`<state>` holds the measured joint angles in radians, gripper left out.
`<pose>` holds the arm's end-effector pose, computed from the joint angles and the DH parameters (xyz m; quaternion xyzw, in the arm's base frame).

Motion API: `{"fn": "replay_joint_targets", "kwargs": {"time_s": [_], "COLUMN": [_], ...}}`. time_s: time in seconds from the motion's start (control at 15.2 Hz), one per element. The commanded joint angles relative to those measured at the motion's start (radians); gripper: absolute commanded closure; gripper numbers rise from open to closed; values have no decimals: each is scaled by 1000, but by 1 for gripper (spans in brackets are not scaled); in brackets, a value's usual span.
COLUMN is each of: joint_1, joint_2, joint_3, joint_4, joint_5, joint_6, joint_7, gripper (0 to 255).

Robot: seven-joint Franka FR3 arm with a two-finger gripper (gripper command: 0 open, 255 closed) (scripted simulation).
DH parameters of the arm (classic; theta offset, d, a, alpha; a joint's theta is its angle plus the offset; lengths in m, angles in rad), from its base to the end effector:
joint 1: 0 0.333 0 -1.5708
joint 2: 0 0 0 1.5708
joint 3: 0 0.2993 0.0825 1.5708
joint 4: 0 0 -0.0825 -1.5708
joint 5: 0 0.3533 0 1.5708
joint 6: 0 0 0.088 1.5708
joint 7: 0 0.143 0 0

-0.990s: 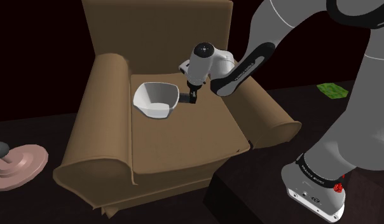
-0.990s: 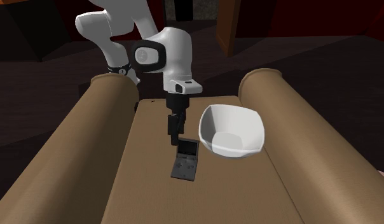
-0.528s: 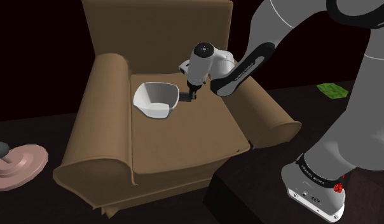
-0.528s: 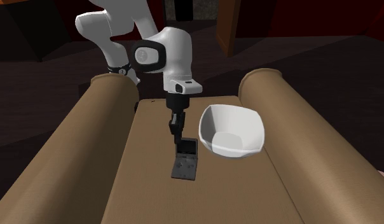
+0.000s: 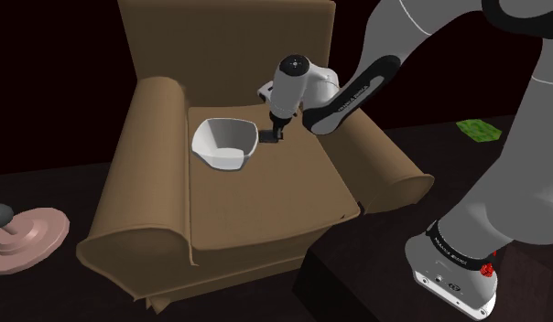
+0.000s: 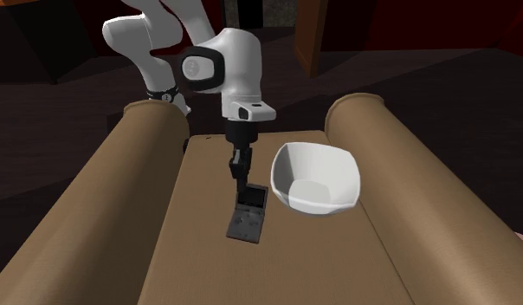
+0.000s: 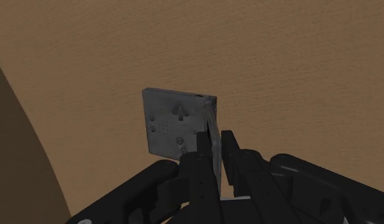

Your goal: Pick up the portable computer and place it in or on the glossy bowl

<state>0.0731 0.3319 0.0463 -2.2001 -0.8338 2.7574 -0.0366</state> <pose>0.5493 0.0870 0.2222 0.8801 0.4239 0.1130 0.1818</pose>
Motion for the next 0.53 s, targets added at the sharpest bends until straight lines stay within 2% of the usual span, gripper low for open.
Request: {"fn": "replay_joint_targets", "kwargs": {"time_s": [0.0, 0.46], "joint_1": [-9, -32], "joint_2": [-23, -100], "joint_3": [12, 50], "joint_4": [-5, -14], "joint_5": [26, 120], "joint_6": [-14, -73], "joint_7": [-27, -121], "gripper": [255, 255]}}
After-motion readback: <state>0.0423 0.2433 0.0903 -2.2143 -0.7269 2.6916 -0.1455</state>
